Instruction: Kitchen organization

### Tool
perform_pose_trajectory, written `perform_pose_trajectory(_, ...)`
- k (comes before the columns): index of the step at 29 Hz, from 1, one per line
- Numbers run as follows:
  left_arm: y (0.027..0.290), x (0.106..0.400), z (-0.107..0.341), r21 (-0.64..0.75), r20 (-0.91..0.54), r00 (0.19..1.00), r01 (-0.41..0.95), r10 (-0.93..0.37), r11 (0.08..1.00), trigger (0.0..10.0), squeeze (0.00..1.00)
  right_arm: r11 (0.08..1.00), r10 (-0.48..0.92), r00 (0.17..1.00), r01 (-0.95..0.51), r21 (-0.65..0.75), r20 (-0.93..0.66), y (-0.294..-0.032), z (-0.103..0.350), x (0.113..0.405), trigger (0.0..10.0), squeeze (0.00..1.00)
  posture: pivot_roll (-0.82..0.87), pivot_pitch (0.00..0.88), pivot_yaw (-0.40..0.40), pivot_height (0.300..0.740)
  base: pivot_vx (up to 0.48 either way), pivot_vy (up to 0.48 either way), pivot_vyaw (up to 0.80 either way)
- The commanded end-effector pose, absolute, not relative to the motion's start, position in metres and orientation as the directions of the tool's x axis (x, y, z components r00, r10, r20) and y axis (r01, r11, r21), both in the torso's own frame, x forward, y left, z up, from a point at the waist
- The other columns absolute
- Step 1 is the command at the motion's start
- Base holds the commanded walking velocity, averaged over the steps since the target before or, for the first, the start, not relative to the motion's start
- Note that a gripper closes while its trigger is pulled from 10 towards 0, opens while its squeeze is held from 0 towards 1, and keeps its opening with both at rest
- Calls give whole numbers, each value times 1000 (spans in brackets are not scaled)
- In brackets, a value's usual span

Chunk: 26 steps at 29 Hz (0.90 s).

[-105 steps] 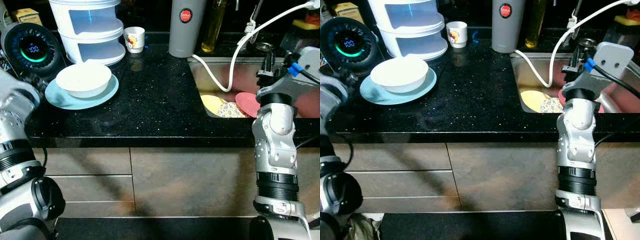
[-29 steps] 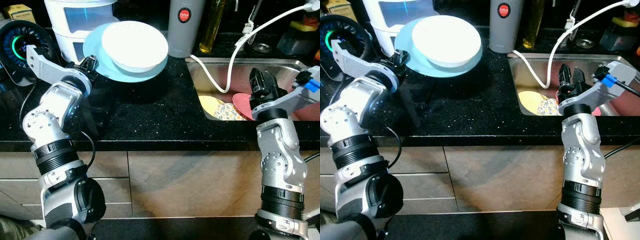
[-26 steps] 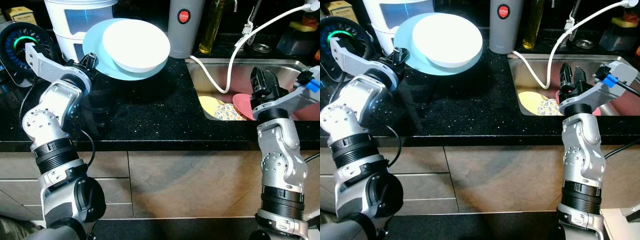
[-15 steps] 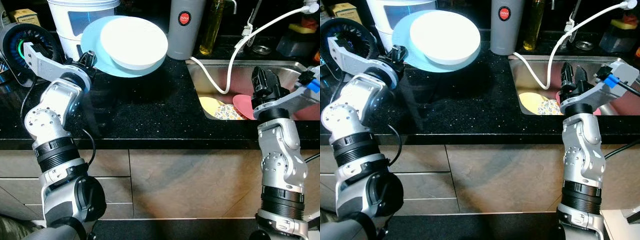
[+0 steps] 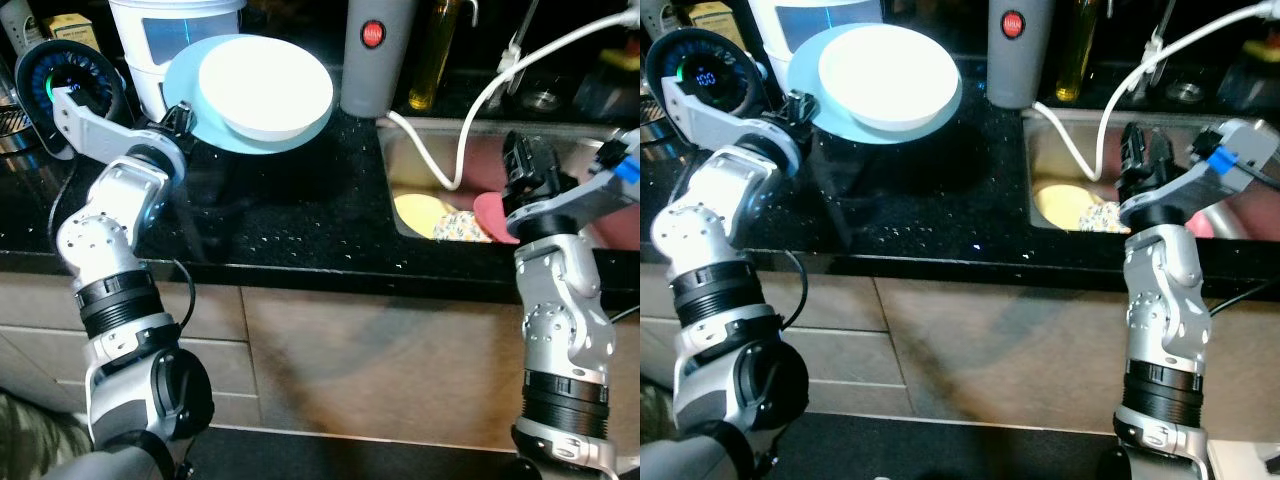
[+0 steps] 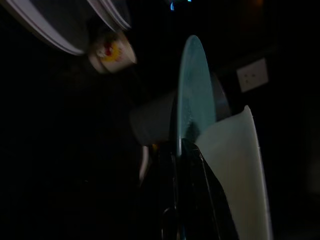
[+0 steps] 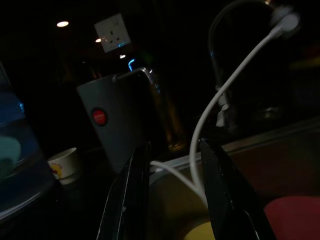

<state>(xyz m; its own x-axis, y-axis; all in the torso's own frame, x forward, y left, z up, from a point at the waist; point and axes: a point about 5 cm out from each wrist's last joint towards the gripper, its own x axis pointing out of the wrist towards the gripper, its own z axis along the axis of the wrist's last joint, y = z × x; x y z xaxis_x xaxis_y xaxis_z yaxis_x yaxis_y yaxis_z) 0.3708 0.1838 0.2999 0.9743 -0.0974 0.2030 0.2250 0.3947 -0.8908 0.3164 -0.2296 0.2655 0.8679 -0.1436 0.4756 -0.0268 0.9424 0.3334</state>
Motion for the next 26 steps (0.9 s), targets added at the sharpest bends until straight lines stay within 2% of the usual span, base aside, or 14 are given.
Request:
perform_pose_trajectory(1, 183, 370, 305, -889, 223, 970, 244, -99, 387, 10000, 0, 942, -144, 862, -32, 335, 486, -229, 268, 315, 10000, 0, 41, 9, 18, 740, 0, -480, 0)
perform_pose_trajectory(21, 183, 371, 305, -890, 224, 970, 244, -98, 385, 10000, 0, 941, -142, 862, -36, 338, 487, -228, 268, 315, 10000, 0, 42, 13, 14, 740, 0, -442, 0)
perform_pose_trajectory(26, 182, 371, 305, -892, 222, 970, 241, -95, 382, 10000, 0, 940, -143, 862, -36, 338, 487, -228, 268, 315, 10000, 0, 42, 13, 14, 740, 0, -148, 0)
